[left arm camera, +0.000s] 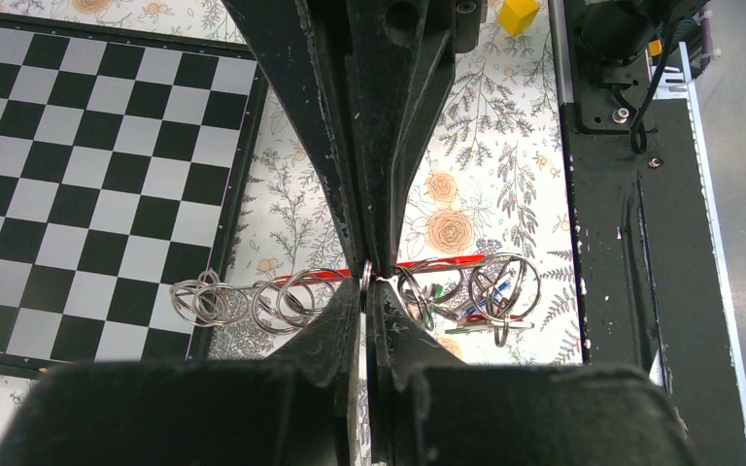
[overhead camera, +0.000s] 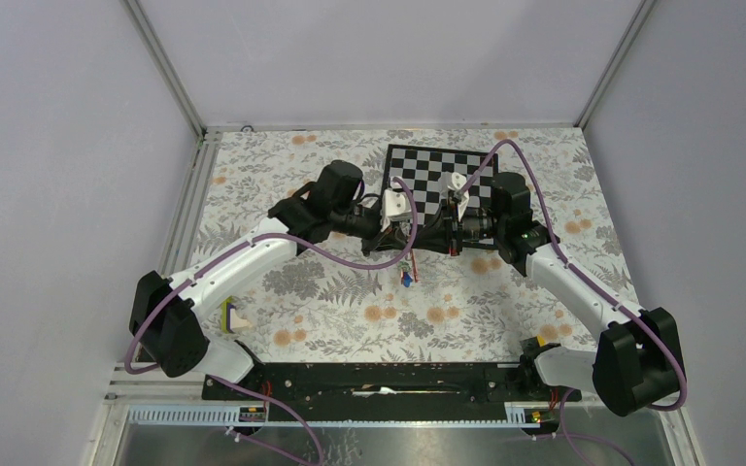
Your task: Put the keys on the keyring
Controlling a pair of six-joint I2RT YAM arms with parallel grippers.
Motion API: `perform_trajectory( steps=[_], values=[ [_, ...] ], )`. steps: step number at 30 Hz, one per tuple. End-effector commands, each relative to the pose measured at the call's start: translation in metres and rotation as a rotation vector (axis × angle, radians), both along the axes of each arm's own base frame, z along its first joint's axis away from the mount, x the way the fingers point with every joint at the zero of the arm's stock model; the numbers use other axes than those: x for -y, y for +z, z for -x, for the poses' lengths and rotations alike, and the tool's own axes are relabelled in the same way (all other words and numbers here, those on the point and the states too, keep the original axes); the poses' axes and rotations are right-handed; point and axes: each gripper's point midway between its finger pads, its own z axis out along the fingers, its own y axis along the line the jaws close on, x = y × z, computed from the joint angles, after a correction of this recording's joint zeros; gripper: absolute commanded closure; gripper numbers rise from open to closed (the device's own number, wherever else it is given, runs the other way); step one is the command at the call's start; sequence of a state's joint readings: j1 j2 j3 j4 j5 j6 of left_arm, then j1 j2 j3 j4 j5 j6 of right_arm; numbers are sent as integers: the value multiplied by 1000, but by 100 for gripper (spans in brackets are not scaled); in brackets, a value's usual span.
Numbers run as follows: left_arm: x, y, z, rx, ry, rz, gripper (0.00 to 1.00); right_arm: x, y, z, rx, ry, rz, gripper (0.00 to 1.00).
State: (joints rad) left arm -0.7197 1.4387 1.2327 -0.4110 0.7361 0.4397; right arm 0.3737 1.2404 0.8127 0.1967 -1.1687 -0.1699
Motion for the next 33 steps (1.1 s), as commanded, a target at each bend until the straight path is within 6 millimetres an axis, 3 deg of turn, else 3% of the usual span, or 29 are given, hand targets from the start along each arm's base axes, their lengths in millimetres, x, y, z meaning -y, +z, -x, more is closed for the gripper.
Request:
perform_trajectory(
  steps=[1, 10, 20, 33],
  values=[
    [-9, 22, -12, 76, 36, 19, 100, 2, 13, 5, 63, 22, -20, 100],
    [-9, 19, -12, 30, 37, -27, 100, 4, 6, 2, 96, 7, 3, 96],
    [-2, 16, -12, -34, 49, -69, 100, 4, 3, 1, 106, 0, 5, 72],
    [7, 13, -6, -65, 24, -69, 100, 1, 1, 4, 79, 12, -19, 68]
  ],
)
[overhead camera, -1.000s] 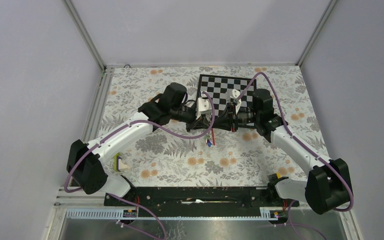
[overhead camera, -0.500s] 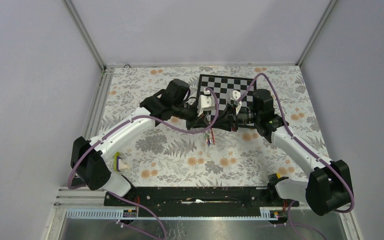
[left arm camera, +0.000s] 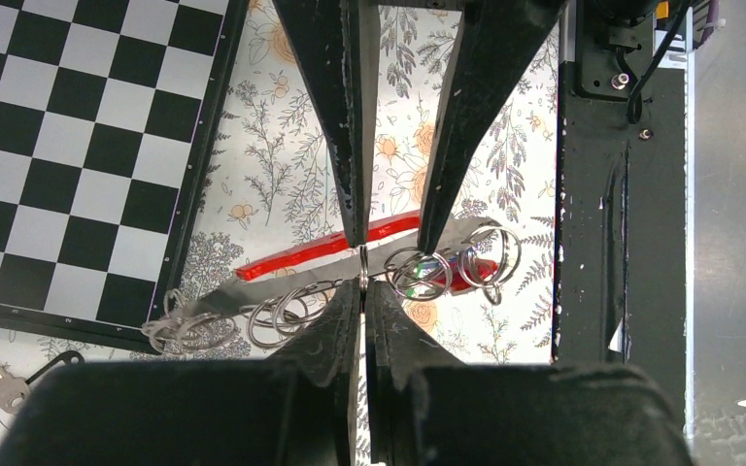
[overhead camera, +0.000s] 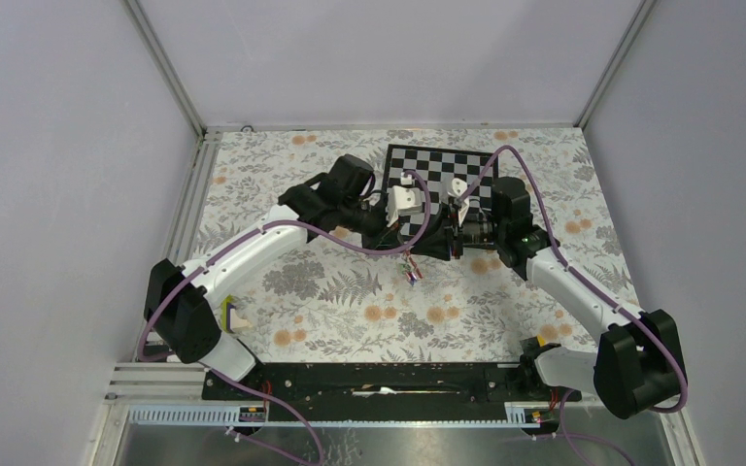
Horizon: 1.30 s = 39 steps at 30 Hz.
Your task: Put the keys on the keyring
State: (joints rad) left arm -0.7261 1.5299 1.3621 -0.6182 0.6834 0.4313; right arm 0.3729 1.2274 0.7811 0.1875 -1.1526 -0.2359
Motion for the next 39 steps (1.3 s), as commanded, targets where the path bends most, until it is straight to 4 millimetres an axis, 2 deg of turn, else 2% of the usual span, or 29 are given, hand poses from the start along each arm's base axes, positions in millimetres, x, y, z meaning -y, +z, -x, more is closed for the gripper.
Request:
perform_trajectory(
  steps=[1, 13, 25, 29, 35, 38, 39],
  values=[
    [13, 30, -3, 46, -18, 72, 100, -2, 11, 3, 36, 18, -35, 68],
    [14, 26, 7, 28, -59, 80, 100, -3, 8, -4, 35, -14, -29, 69],
    [17, 27, 7, 18, -63, 84, 100, -8, 0, -1, -2, 5, -30, 74],
    [16, 24, 7, 16, -63, 79, 100, -9, 0, -1, -7, 5, -31, 80],
    [16, 25, 9, 13, -68, 83, 100, -10, 2, -2, -13, 5, -40, 99],
    [14, 29, 8, 27, -69, 91, 100, -10, 10, -2, -17, -3, -56, 100],
    [12, 32, 7, 40, -70, 98, 96, -9, 13, -2, -17, -6, -64, 100]
  ],
)
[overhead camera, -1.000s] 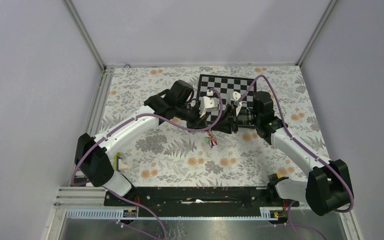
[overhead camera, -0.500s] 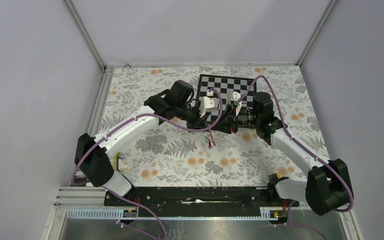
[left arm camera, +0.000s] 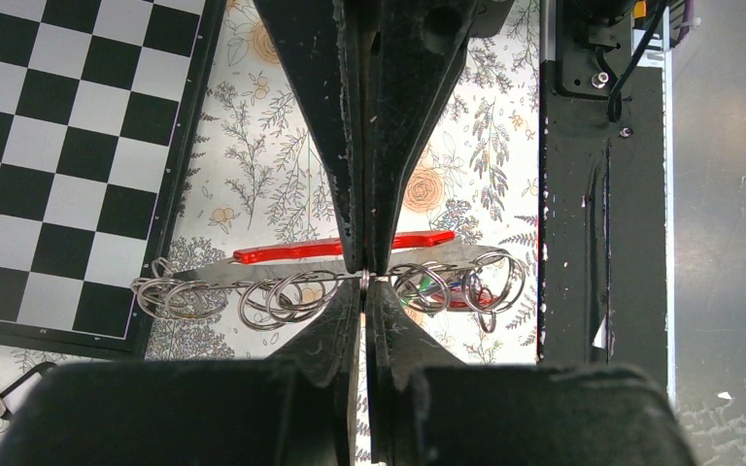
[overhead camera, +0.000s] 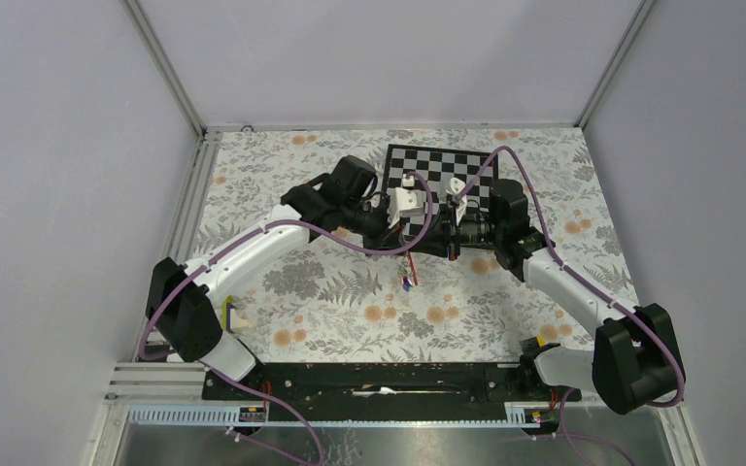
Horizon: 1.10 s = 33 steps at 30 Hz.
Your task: Put the keys on the keyring
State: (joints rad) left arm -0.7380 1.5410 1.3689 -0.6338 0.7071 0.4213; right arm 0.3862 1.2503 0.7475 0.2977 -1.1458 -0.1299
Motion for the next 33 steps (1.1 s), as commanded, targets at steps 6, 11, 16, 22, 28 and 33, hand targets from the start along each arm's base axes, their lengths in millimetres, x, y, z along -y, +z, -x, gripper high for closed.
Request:
perform_trajectory(
  steps=[6, 11, 16, 22, 28, 33],
  values=[
    [-21, 54, -4, 115, -85, 208, 66, 3, 47, 1, -2, 1, -147, 100],
    [-26, 69, -2, 171, -105, 302, 58, 4, 72, 7, -7, 20, -241, 100],
    [-18, 77, -2, 125, -120, 351, 56, 4, 81, 7, -24, 5, -278, 100],
    [-12, 86, -1, 81, -108, 401, 60, 4, 84, 6, -24, -6, -299, 100],
    [-11, 83, -2, 60, -100, 405, 68, 4, 83, 5, -26, -13, -302, 100],
    [-8, 83, -3, 38, -96, 413, 72, 4, 81, 5, -20, -19, -302, 100]
  ],
)
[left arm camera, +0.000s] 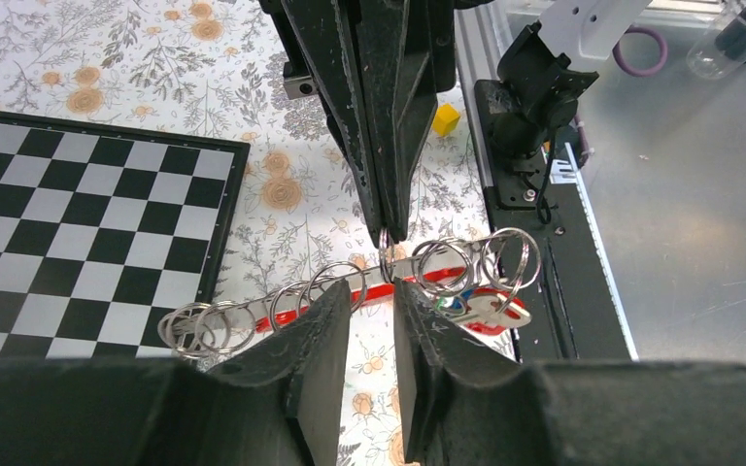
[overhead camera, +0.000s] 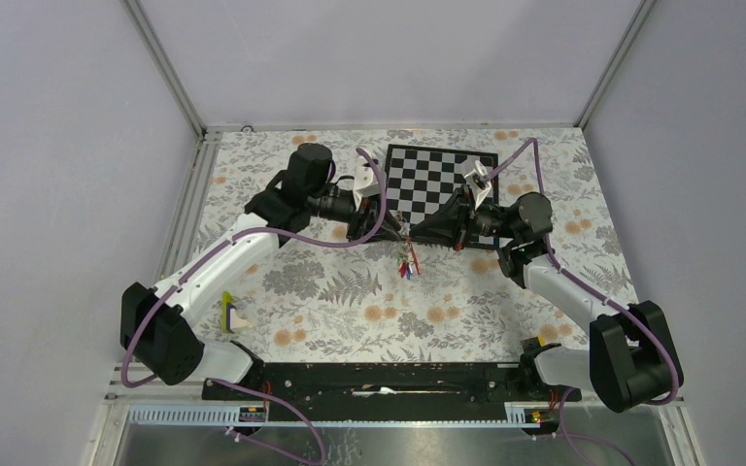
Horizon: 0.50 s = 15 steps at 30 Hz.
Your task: Put the keys on the keyring
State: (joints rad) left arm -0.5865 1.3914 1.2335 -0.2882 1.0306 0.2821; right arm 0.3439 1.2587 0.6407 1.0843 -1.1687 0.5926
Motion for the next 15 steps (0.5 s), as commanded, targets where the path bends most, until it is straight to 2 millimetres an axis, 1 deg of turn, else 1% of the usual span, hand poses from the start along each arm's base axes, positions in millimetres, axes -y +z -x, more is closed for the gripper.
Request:
perform_trajectory(
  steps=[1, 4, 12, 15],
  values=[
    [6, 12, 2, 3, -40, 56, 73, 2, 11, -1, 74, -19, -31, 100],
    [8, 12, 1, -13, -44, 57, 77, 2, 9, -2, 74, -22, -27, 100],
    [11, 5, 2, -38, -51, 46, 86, 2, 8, -2, 77, -28, -25, 100],
    [13, 6, 3, -41, -54, 45, 93, 2, 6, -3, 80, -30, -20, 100]
  ],
)
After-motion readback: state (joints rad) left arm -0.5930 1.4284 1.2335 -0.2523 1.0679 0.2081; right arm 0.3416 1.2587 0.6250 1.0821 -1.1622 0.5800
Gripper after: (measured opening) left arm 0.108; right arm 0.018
